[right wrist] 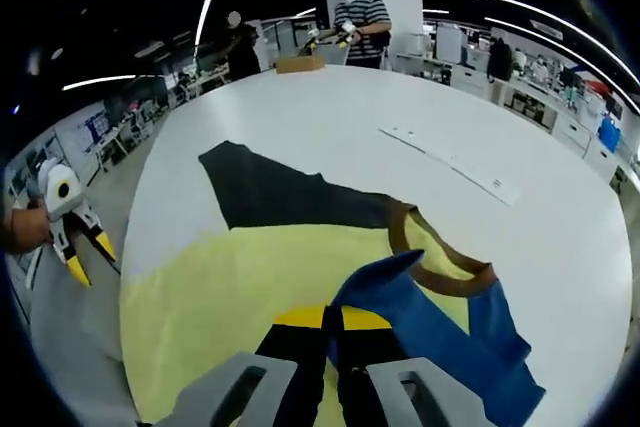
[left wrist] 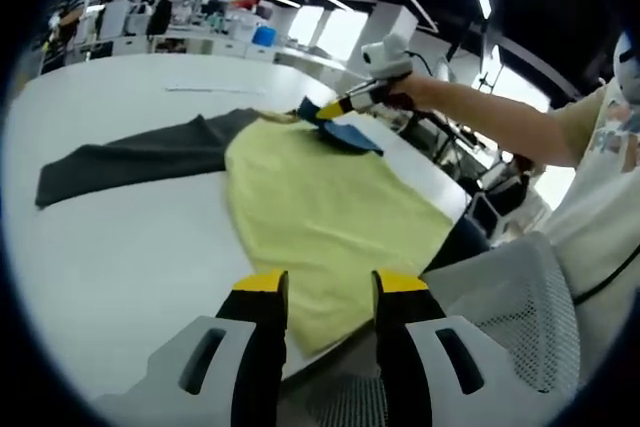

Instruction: Fold the garment on the visible template until the final outline fits inside the template.

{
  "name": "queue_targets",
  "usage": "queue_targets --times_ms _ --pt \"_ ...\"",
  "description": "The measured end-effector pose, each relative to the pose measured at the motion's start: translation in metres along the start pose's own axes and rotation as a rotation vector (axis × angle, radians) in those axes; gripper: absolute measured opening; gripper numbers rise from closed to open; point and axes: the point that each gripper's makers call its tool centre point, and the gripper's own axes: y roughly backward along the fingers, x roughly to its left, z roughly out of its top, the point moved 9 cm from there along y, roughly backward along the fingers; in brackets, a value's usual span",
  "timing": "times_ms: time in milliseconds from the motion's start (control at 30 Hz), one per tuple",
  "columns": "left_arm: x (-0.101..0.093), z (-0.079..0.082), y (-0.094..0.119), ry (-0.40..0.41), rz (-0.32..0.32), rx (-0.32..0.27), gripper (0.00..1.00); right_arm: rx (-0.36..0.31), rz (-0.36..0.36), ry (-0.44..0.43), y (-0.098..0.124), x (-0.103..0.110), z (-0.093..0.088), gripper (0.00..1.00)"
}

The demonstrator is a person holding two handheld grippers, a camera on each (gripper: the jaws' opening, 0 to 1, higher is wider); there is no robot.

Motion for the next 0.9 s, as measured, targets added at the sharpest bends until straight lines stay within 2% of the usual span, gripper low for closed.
queue_targets --times_ms 900 --pt "0.002 0.002 0.004 0.031 -0.008 -0.040 0.30 0.024 0.041 0.020 -0.044 0.021 0.022 0.00"
